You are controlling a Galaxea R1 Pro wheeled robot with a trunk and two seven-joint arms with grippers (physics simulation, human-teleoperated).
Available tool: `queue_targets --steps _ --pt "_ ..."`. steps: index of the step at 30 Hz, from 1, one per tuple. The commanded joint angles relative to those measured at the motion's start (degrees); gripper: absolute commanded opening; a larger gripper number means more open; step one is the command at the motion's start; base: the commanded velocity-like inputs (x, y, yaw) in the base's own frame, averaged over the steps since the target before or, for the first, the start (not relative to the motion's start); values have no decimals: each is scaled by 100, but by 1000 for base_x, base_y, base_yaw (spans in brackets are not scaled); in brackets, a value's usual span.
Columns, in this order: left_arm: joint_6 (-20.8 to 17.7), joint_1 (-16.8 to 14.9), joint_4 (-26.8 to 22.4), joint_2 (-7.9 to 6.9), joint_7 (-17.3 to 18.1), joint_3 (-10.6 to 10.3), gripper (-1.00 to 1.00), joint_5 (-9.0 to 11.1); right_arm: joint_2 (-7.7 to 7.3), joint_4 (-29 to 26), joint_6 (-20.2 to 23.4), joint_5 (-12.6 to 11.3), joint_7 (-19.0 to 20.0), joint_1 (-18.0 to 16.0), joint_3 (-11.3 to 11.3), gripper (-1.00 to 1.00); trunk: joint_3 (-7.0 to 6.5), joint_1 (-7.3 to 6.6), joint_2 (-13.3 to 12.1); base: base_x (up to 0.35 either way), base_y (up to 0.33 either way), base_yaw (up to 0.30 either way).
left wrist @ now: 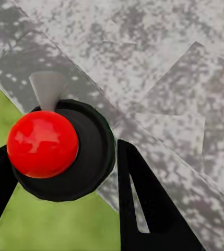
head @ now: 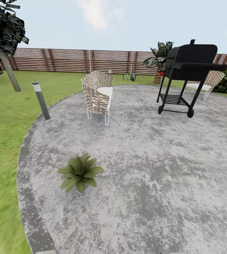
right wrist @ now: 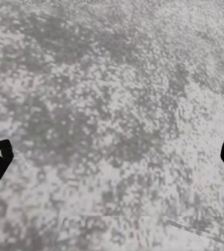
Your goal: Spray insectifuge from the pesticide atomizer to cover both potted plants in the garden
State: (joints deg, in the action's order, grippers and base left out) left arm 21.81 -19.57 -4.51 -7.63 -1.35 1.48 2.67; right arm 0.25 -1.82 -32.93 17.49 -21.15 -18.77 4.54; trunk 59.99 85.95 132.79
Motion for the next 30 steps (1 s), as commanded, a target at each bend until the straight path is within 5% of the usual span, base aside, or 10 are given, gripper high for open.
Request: queue_targets --steps 1,18,23,26,28,29,30 --pt "16 -3 4 0 12 10 -100 26 3 6 -17 59 -28 -4 46 100 4 2 2 252 252 -28" --pt "16 -3 10 31 14 -2 -100 4 5 6 3 67 -10 -4 38 100 4 2 2 207 265 -2" --pt "7 -6 -58 49 130 -174 -100 -122 2 -25 6 98 26 -4 -12 100 4 2 2 8 86 0" --pt "-54 -68 -76 9 507 -786 -100 -607 -6 -347 14 352 143 -6 -408 100 4 2 2 1 8 0" --pt "-95 -190 -80 -43 1100 -1136 -100 -1013 -53 -704 28 707 569 -8 -711 100 4 2 2 0 2 0" --pt "-121 -341 -79 -116 1461 -1222 -100 -1207 -81 -846 36 837 896 -9 -774 100 4 2 2 0 1 0" --pt "-207 -678 -81 -280 2514 -1351 -100 -1725 -133 -1178 147 1065 1754 -11 -845 100 4 2 2 0 0 0"
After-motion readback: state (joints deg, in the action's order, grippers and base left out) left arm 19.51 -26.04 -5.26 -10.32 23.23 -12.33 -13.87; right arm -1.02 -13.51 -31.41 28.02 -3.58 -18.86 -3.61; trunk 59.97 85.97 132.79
